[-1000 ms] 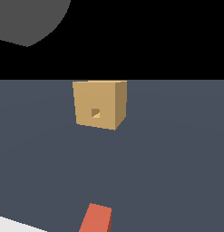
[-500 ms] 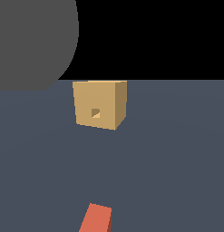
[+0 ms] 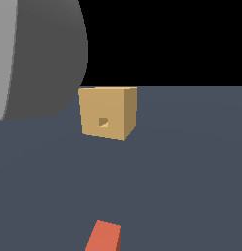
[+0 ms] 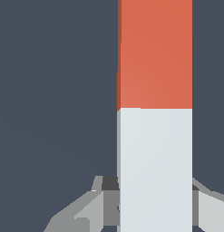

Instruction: Insert the peg into the horizontal hole in a box.

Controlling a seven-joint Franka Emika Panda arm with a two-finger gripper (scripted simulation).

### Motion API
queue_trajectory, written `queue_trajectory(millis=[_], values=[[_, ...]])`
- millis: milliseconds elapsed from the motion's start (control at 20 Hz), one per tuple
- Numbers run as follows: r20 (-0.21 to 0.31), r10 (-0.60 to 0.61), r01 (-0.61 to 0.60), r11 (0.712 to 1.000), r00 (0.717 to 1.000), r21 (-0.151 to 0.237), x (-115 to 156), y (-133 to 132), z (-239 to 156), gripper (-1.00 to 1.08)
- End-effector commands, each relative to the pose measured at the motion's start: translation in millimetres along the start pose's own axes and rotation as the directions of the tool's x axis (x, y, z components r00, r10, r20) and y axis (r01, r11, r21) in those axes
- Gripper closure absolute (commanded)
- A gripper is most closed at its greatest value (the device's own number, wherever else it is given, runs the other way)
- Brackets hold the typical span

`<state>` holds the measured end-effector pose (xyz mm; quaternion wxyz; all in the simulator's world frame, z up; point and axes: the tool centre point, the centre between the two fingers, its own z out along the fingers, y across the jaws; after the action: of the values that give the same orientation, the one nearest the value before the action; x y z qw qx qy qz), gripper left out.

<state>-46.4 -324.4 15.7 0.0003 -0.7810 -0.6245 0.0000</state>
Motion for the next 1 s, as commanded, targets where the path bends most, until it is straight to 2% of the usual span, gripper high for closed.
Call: queue_trajectory(millis=[0, 550, 950], values=[[0.000, 0.000, 0.000, 1.000, 1.000, -0.001, 0, 0, 0, 1.08], [0.000, 0.002, -0.002, 1.000, 1.000, 0.000, 4, -2, -1, 1.08], [0.000, 0.013, -0.013, 1.000, 1.000, 0.000, 30, -17, -4, 1.08]])
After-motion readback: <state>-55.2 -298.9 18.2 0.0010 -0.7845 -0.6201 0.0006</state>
